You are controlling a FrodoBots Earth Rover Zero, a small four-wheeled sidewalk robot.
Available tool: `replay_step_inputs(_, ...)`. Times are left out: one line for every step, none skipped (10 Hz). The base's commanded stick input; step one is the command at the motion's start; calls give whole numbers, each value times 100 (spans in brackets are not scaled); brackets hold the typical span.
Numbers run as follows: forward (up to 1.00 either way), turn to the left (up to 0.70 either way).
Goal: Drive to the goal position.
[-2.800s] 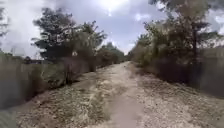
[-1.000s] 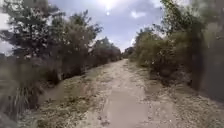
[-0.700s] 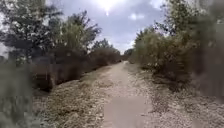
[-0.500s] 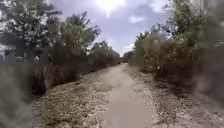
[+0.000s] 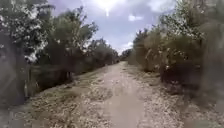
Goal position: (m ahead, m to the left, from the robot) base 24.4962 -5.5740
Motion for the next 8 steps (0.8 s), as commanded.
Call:
replay_step_inputs(85,0)
replay_step_inputs(85,0)
replay_step_inputs(85,0)
replay_step_inputs(85,0)
replay_step_inputs(85,0)
replay_step_inputs(85,0)
replay_step_inputs(85,0)
replay_step_inputs(85,0)
